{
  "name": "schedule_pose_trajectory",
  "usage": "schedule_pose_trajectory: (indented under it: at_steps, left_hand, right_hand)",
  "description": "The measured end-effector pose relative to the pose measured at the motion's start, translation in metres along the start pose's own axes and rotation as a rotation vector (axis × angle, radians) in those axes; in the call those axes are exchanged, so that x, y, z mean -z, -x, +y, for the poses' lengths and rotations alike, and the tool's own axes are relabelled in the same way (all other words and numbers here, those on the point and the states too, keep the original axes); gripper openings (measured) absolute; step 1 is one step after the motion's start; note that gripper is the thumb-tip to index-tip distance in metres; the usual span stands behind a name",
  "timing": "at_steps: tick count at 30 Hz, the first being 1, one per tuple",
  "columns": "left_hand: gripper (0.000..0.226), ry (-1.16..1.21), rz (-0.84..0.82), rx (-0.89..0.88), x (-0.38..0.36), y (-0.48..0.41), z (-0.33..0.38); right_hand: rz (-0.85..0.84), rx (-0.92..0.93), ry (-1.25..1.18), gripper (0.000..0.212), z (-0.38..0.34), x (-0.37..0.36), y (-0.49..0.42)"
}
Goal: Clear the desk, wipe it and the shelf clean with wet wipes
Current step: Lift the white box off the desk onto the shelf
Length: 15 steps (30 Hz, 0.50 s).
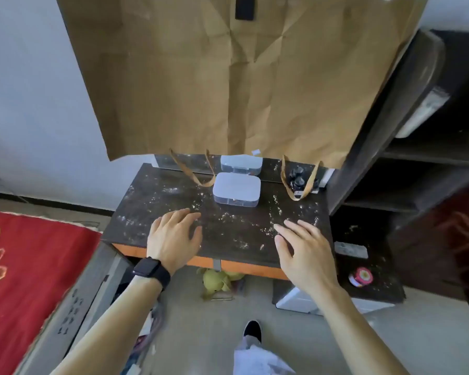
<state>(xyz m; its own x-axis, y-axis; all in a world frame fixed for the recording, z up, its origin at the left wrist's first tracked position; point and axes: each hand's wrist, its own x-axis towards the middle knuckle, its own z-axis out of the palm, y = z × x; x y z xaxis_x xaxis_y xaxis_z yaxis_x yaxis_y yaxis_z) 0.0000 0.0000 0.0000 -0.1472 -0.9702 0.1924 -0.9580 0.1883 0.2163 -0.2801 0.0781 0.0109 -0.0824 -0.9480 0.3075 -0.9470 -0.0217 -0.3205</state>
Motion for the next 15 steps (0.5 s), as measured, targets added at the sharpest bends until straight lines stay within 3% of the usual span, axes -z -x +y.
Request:
schedule_pose_trajectory:
  at_steps: [5,9,12,15]
  left_hand:
    - [0.035,0.055,-0.153,0.103,-0.035,-0.053,0.010]
    - [0.040,0.274,-0.363,0.285,-0.071,-0.093,0.009]
    - [0.047,0.590,-0.508,0.498,-0.102,-0.123,0.012]
    - [0.063,0.877,-0.557,0.737,-0.128,-0.151,0.016]
  right_hand:
    - [-0.143,-0.041,-0.035,0.042,0.019,-0.040,-0.057]
    - [-0.328,-0.097,-0.083,0.041,0.028,-0.079,-0.092]
    - [-0.527,-0.239,-0.201,0.048,0.030,-0.115,-0.117]
    - [-0.631,-0.540,-0.344,0.060,0.031,-0.153,-0.145]
